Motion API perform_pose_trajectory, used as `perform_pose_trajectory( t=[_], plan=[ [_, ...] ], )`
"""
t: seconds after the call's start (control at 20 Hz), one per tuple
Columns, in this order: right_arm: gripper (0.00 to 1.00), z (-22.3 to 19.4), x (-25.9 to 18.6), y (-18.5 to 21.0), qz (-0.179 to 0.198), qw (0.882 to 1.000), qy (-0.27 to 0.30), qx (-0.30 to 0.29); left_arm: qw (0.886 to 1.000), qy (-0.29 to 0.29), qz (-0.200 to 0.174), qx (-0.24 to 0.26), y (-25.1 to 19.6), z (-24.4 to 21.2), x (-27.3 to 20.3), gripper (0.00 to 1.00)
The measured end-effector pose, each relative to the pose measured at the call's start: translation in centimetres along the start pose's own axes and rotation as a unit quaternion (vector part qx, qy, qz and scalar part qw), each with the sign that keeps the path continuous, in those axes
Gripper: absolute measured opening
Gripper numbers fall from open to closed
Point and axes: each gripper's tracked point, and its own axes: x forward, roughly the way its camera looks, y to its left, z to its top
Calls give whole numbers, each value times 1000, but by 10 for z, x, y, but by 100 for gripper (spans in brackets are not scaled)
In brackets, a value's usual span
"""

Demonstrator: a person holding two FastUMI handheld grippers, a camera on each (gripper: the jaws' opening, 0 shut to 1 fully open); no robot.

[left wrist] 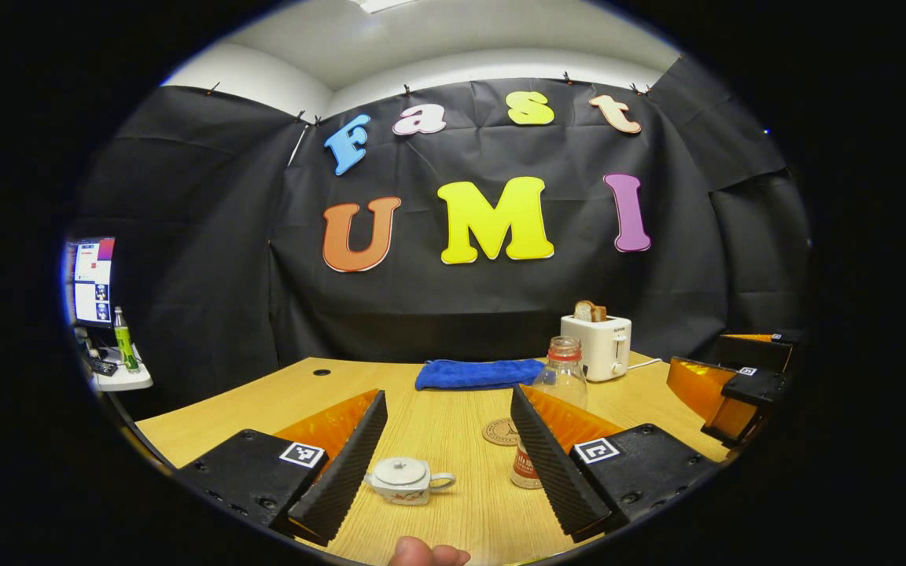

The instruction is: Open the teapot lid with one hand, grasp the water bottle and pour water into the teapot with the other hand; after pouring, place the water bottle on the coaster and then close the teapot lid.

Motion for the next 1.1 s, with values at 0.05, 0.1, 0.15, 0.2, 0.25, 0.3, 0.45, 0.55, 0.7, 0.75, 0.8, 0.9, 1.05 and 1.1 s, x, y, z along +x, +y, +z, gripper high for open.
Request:
perform_pose_trajectory(
  t=[0.05, 0.1, 0.15, 0.2, 0.25, 0.3, 0.45, 0.55, 0.7, 0.75, 0.8, 0.9, 1.05, 1.1],
  plan=[
    [95, -2, 1, -2, 0, 1000, 2, 1, 1000, 5, -6, -3, 0, -5, -3, 99],
    [95, -5, 2, -3, 1, 1000, 5, 2, 1000, 12, -9, -3, 3, -10, -5, 99],
    [95, -9, 5, -3, 0, 1000, 8, 2, 1000, 18, -10, -3, 5, -17, -7, 99],
    [95, -11, 6, -4, 1, 1000, 11, 1, 1000, 24, -10, -3, 7, -23, -6, 99],
    [95, -14, 5, -5, 2, 1000, 13, 0, 999, 32, -8, -4, 12, -31, -8, 99],
    [95, -16, 4, -6, 1, 1000, 13, -2, 999, 42, -7, -6, 15, -39, -8, 99],
    [95, -17, 4, -13, -5, 1000, 10, -1, 998, 61, -8, -5, 20, -51, -7, 99],
    [95, -21, 4, -15, -4, 1000, 13, 1, 998, 67, -7, -7, 23, -55, -3, 99],
    [95, -30, 5, -23, -13, 1000, 22, -3, 997, 79, -4, -6, 31, -64, 7, 99],
    [95, -33, 5, -27, -16, 1000, 25, -3, 996, 85, -4, -5, 33, -68, 10, 98],
    [95, -35, 5, -29, -19, 999, 28, -2, 996, 91, -3, -4, 36, -72, 13, 96],
    [95, -37, 7, -34, -24, 999, 32, 1, 994, 108, 0, 0, 40, -78, 17, 89],
    [95, -38, 11, -39, -29, 999, 33, 2, 992, 125, -7, 8, 45, -83, 18, 79],
    [95, -39, 13, -40, -30, 999, 34, 1, 991, 131, -9, 13, 47, -86, 20, 76]
  ],
)
